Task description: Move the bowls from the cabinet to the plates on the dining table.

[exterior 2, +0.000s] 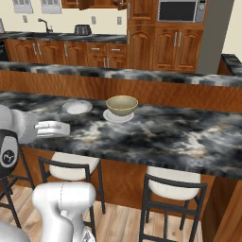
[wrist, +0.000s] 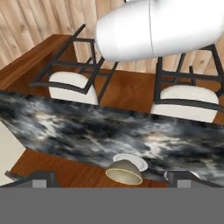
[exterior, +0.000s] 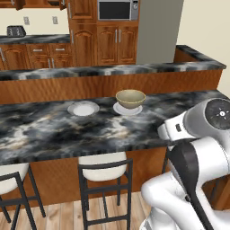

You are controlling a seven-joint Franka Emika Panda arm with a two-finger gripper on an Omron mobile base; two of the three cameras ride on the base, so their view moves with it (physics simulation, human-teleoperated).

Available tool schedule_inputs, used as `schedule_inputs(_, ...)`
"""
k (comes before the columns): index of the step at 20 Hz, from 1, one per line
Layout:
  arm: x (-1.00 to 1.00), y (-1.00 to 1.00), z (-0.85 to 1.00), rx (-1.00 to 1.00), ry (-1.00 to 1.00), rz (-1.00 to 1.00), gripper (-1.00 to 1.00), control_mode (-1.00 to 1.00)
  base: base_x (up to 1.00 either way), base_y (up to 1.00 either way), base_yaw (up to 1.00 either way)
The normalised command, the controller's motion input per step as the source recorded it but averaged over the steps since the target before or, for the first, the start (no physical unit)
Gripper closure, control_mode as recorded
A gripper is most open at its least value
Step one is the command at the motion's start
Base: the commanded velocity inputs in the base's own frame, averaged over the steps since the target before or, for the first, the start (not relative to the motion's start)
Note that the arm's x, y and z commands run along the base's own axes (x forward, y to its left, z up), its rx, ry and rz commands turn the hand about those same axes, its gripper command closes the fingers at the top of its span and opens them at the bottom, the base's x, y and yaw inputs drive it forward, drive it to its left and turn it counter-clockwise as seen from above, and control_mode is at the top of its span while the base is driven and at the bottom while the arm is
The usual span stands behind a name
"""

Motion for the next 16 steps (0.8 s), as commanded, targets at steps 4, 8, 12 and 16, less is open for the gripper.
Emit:
schedule_inputs(4, -0.66, -0.02, 0.00, 0.14, 0.00, 0.25, -1.00, -1.00, 0.00, 0.00, 0.00)
schedule_inputs(8, -0.47, -0.01, 0.00, 0.10, 0.00, 0.25, -1.00, -1.00, 0.00, 0.00, 0.00)
schedule_inputs(12, -0.37, 0.00, 0.00, 0.01, 0.00, 0.21, -1.00, -1.00, 0.00, 0.00, 0.00)
schedule_inputs(16, -0.04, 0.00, 0.00, 0.00, 0.00, 0.03, -1.00, 1.00, -0.01, 0.15, 0.05)
